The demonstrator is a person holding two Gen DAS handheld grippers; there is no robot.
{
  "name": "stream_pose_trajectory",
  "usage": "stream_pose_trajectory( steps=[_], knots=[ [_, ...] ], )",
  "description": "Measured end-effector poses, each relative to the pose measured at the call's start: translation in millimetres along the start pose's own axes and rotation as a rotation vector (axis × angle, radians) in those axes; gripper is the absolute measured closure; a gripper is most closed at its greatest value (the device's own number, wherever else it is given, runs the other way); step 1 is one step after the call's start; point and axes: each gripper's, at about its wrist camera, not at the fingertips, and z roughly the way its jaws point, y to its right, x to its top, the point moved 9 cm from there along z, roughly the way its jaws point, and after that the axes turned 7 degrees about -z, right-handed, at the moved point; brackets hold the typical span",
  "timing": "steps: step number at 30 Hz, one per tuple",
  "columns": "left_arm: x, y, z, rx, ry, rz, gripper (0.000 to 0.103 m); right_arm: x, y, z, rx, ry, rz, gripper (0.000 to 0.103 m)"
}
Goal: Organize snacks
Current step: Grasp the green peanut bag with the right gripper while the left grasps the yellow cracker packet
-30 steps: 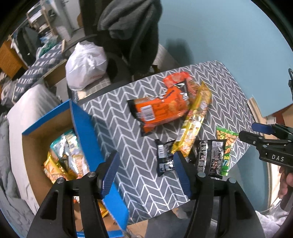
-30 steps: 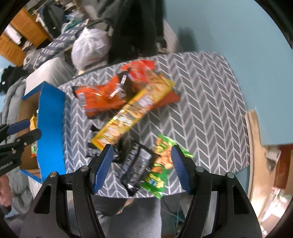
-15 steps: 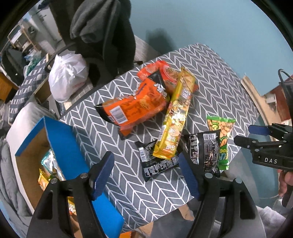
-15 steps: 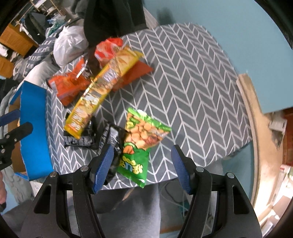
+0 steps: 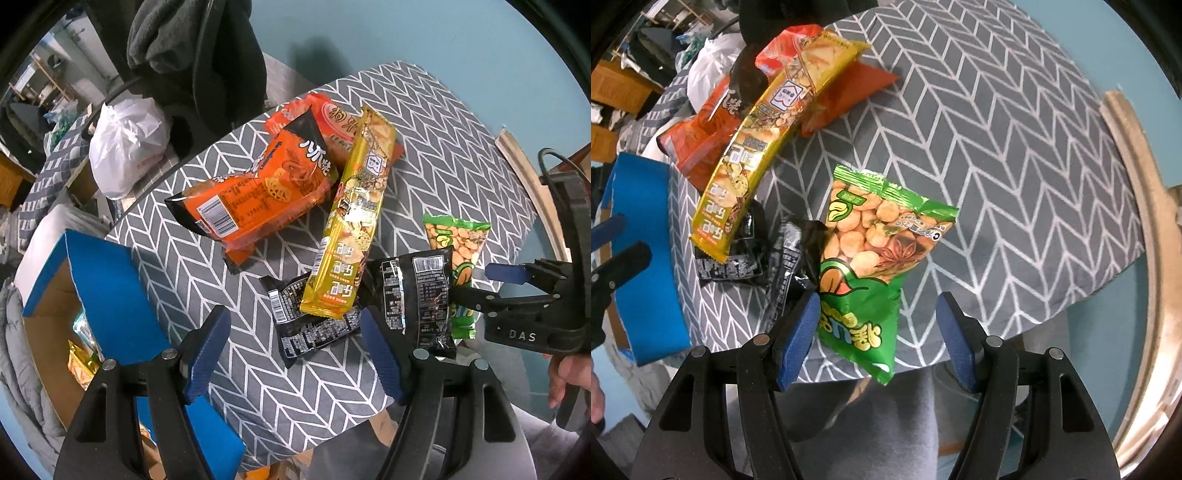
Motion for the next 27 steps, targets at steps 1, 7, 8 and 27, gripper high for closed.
stream_pose_trajectory(
  steps=[1,7,8,27],
  knots=[
    [0.8,0.0,0.1,0.005,-0.001,0.002,0.029,0.5,0.2,2.5,0.003,-0.004,0.003,0.037],
    [6.2,3.2,1.9,0.008,-0.007,0.003,0.029,12.1,-5.4,16.5,0.019,-0.012,-0.002,0.034],
    [7.6,4.2,2.6,0.008,-0.009,0.003,0.029,14.5,-6.2,18.0,0.019,-0.011,-0.007,0.034],
    [51.3,49.0,37.6,-0.031,-0.053,0.050,0.028,37.5,0.8,26.7,-0.003,-0.005,-0.082,0.058]
  ],
)
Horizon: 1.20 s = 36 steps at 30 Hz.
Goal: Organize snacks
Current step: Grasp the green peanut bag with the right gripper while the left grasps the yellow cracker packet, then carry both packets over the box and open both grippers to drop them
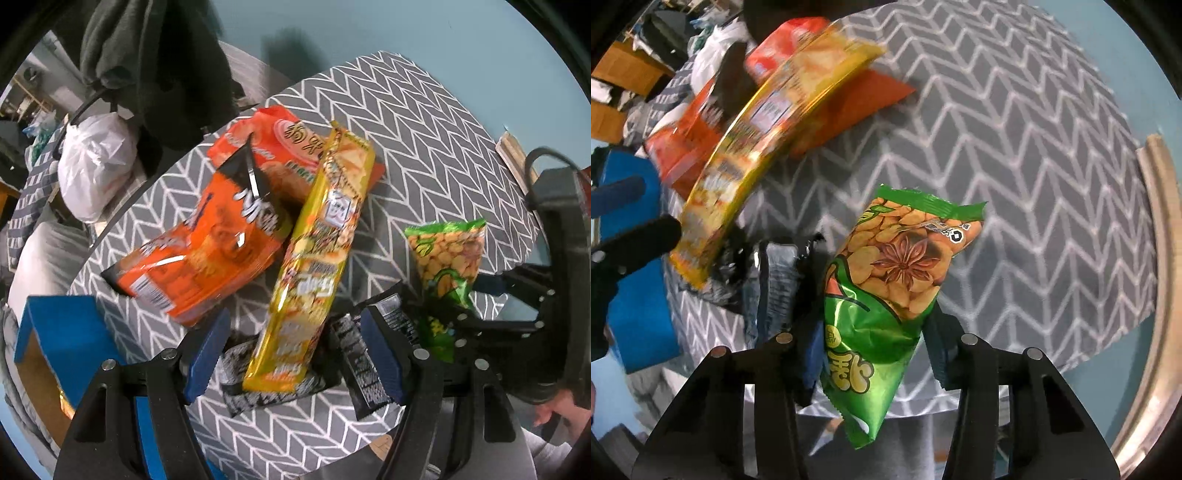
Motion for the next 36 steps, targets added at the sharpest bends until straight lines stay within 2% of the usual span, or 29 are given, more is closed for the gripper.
stream_pose_trajectory(
  steps=[10,18,19,21,22,25,27,36],
  knots=[
    [20.6,22.2,33.0,0.022,-0.052,0.037,0.028,23.6,42.6,-16.6,-0.020,0.031,0.028,0.058],
    [35.7,32.1,54.3,0.041,-0.064,0.036,0.028,37.9,64.9,-27.7,-0.018,0.040,0.022,0.058],
    [37.4,32.1,55.9,0.042,-0.062,0.033,0.031,38.6,65.3,-28.3,-0.018,0.039,0.016,0.058],
    [40.5,29.6,58.3,0.065,-0.056,0.025,0.049,41.9,67.5,-30.2,-0.020,0.039,0.002,0.058],
    [41.5,26.1,59.0,0.080,-0.054,0.017,0.063,42.1,67.2,-30.6,-0.021,0.040,-0.005,0.058],
    [44.4,20.8,56.3,0.043,-0.037,-0.009,0.067,44.0,65.5,-34.3,-0.025,0.044,-0.028,0.058],
    [43.8,18.6,52.9,0.053,-0.025,-0.006,0.072,43.7,63.8,-34.5,-0.027,0.047,-0.042,0.058],
    [33.2,8.8,24.4,0.027,-0.008,-0.051,0.073,48.9,55.8,-52.8,-0.032,0.063,-0.101,0.058]
  ],
)
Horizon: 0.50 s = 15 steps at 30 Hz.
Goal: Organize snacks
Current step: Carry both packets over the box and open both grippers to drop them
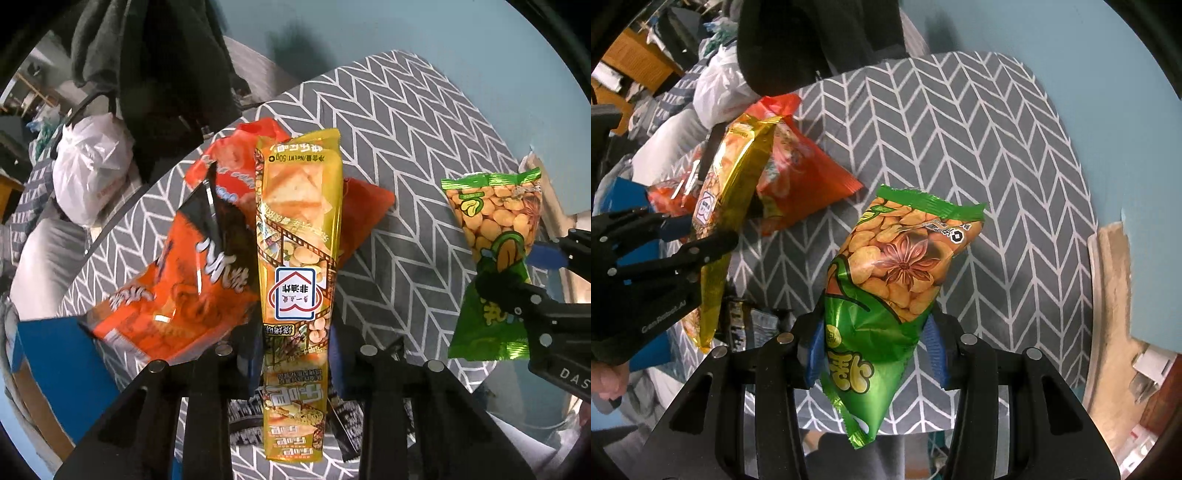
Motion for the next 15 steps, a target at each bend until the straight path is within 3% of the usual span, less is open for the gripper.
stream_pose_trajectory(
  steps=[15],
  knots=[
    [-22.0,-26.3,-65.3,-0.016,0.084,-0.057,0.073,13.4,-33.7,-36.4,-0.027,0.037,-0.076,0.059]
  ],
)
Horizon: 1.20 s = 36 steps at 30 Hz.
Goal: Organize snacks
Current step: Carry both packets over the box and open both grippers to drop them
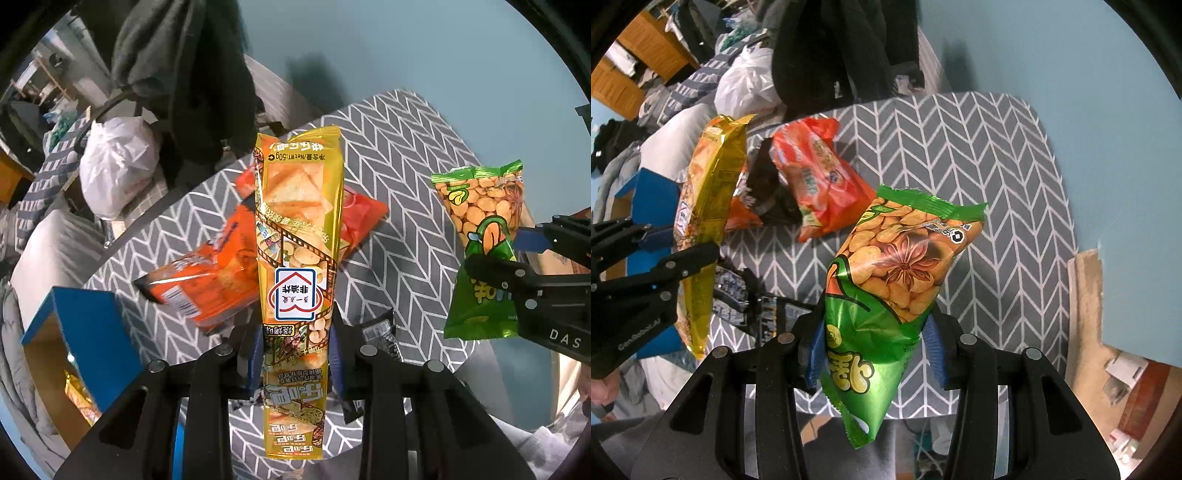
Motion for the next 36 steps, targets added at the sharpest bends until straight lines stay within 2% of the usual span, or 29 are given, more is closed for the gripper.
stream_pose_trajectory(
  steps=[8,17,27,36],
  knots=[
    [-9.4,-27.2,-28.2,-0.013,0.033,-0.067,0.073,12.7,-29.1,-23.6,0.018,0.024,-0.052,0.059],
    [-24.7,-67.0,-48.9,-0.010,0.055,-0.168,0.073,31.3,-71.1,-31.8,0.041,0.039,-0.138,0.059],
    [-53.3,-123.8,-65.2,0.015,0.077,-0.286,0.073,50.3,-135.3,-31.2,0.084,0.047,-0.259,0.059],
    [-84.6,-176.8,-76.6,0.045,0.087,-0.396,0.073,65.6,-208.9,-26.1,0.138,0.052,-0.371,0.059]
  ],
)
